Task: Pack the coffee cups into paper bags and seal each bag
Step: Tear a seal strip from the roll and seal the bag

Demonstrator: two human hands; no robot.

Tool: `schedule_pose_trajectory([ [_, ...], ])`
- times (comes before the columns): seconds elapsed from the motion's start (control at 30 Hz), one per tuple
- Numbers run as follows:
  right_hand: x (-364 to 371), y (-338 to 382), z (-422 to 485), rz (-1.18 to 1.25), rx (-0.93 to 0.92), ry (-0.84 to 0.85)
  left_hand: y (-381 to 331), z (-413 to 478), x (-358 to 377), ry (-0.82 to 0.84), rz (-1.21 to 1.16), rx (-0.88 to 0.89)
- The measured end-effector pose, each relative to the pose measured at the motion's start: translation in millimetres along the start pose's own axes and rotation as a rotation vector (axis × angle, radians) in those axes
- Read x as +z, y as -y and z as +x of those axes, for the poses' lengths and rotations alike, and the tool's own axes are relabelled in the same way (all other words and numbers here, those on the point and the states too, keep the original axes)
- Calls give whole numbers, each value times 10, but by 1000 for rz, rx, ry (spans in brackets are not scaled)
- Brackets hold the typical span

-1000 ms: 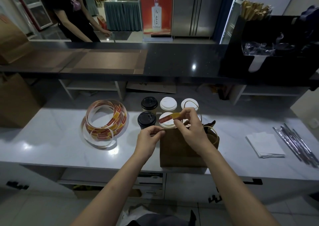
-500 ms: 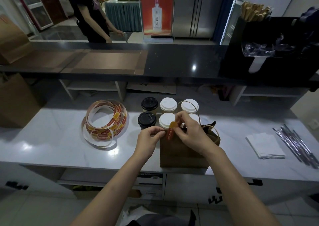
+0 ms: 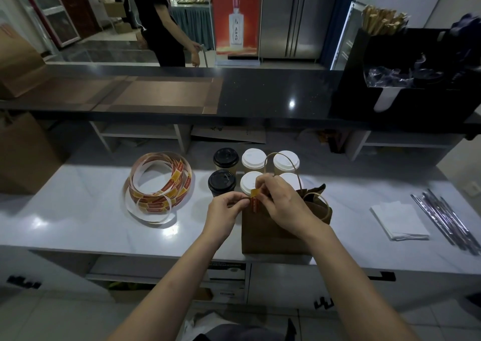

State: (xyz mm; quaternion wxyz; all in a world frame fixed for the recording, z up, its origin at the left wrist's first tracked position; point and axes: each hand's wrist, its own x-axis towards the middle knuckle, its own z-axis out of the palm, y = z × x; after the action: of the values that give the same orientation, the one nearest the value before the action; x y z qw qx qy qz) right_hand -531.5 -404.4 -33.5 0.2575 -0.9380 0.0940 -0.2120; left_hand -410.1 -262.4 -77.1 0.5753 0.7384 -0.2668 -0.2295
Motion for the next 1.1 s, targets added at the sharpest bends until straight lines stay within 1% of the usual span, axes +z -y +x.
schedule_pose_trajectory([
  [0.6, 147, -43, 24, -119, 31, -78, -18, -8, 10, -3, -1, 7],
  [0.93, 194, -74, 14, -140, 44, -94, 5, -6, 13, -9, 31, 2],
  [1.1, 202, -86, -7, -139, 19, -123, 1, -6, 7, -14, 16, -6],
])
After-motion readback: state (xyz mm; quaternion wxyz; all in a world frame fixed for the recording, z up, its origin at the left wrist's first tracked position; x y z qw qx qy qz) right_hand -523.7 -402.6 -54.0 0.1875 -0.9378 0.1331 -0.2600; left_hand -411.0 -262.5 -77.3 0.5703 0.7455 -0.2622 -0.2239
